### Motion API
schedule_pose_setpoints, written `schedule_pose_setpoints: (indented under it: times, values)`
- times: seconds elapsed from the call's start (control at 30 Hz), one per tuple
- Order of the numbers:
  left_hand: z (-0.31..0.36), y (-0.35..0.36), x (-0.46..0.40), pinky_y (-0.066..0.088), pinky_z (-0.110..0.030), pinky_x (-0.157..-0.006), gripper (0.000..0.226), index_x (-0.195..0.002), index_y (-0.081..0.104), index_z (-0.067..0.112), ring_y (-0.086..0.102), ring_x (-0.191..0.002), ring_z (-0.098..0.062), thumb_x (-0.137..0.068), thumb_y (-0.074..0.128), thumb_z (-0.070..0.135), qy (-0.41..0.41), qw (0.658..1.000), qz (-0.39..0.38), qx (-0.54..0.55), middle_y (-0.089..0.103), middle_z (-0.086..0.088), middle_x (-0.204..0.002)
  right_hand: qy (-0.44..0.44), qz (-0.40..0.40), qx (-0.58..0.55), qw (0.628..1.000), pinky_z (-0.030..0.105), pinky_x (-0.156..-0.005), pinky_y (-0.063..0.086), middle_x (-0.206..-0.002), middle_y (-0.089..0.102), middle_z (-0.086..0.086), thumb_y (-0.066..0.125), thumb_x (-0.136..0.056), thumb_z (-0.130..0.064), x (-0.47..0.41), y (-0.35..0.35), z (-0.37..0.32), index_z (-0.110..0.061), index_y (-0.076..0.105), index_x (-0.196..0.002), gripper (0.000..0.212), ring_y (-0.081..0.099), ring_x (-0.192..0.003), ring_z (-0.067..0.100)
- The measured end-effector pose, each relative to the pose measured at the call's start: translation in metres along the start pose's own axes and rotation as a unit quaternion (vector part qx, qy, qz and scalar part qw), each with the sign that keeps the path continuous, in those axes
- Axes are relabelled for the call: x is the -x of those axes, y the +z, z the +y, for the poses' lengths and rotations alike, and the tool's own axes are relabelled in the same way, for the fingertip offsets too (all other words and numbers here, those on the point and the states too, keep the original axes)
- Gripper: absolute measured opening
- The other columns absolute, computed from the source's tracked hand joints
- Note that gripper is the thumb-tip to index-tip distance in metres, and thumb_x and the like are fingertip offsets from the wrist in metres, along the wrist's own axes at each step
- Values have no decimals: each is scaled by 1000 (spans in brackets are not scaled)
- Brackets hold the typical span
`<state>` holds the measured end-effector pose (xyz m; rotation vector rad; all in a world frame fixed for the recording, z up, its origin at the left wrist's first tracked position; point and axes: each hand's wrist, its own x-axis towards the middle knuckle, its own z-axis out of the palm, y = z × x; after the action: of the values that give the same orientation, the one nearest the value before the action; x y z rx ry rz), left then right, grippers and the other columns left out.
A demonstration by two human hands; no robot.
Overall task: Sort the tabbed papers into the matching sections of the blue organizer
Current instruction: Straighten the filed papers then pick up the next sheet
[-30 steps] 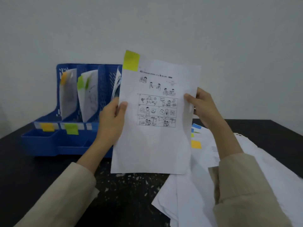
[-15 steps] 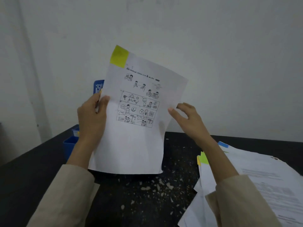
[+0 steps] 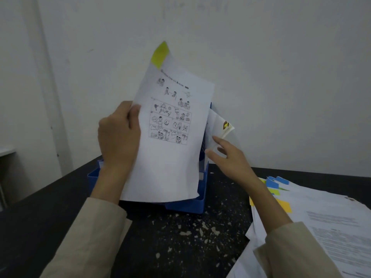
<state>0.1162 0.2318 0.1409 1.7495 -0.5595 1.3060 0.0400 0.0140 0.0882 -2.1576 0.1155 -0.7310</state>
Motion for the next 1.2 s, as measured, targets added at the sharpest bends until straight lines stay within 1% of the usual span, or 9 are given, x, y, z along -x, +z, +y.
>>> schedule_pose_setpoints:
  times: [0.1,0.23,0.43,0.53,0.77,0.93,1.03,1.1,1.2]
  values:
    - [23,17,-12,31,-27,-55,31,-93,64,1,53,-56,-29,-100,43,23,62,997,-20,-49,54,-8,-61,1,0,-14,1000,23,-105,29,-150,35,-2,55,-93,-31,1,-1,0,-19,31,-146,59,36,-133,12]
    - [54,42,-42,30,-34,-61,28,-106,60,4,57,-78,-36,-101,38,20,85,982,-83,-146,65,-20,-92,15,2,-29,999,26,-104,32,-149,36,-1,56,-93,-31,0,-3,1,-20,32,-146,60,38,-132,14]
    - [87,60,-79,31,-32,-63,25,-69,38,5,40,-64,-24,-91,40,-6,165,943,-161,-242,27,-3,-62,25,-6,-68,997,33,-106,38,-149,36,2,57,-92,-30,-2,-6,4,-22,32,-146,61,39,-133,17]
    - [96,65,-93,33,-33,-66,29,-66,35,3,45,-67,-25,-93,45,-4,185,931,-208,-234,24,-2,-63,19,-14,-71,997,34,-107,37,-150,35,3,57,-93,-28,-1,-4,6,-19,31,-147,60,38,-134,16]
    - [99,72,-88,32,-32,-65,38,-61,24,10,41,-71,-24,-89,39,-11,199,932,-178,-247,30,-4,-64,10,-13,-62,998,18,-96,36,-145,42,6,55,-94,-23,-2,-4,3,-15,32,-146,57,43,-130,13]
    - [88,99,-60,25,-16,-36,24,-75,57,10,48,-34,-16,-69,76,-3,243,947,-64,-200,49,0,-46,13,-13,-46,999,13,-86,36,-142,46,7,54,-95,-23,-2,-5,0,-18,32,-146,56,50,-123,16]
    - [73,122,-25,26,-15,-31,28,-105,47,12,35,-31,-7,-83,63,5,260,960,-22,-99,44,5,-45,12,-8,-34,999,21,-89,40,-143,46,6,54,-95,-25,-2,-7,0,-19,32,-146,56,52,-121,17]
    - [64,132,6,29,-16,-31,25,-115,43,12,34,-35,-7,-91,47,11,211,976,-42,-24,49,1,-48,7,-5,-28,1000,22,-90,41,-143,46,5,54,-94,-25,-2,-8,0,-18,33,-146,56,53,-120,17]
    - [50,136,42,43,-28,-46,41,-139,34,16,60,-56,-23,-99,41,12,112,966,-229,-42,66,-15,-76,-4,-4,-27,1000,23,-91,43,-138,50,4,55,-94,-22,-1,-11,-1,-15,40,-142,51,54,-117,16]
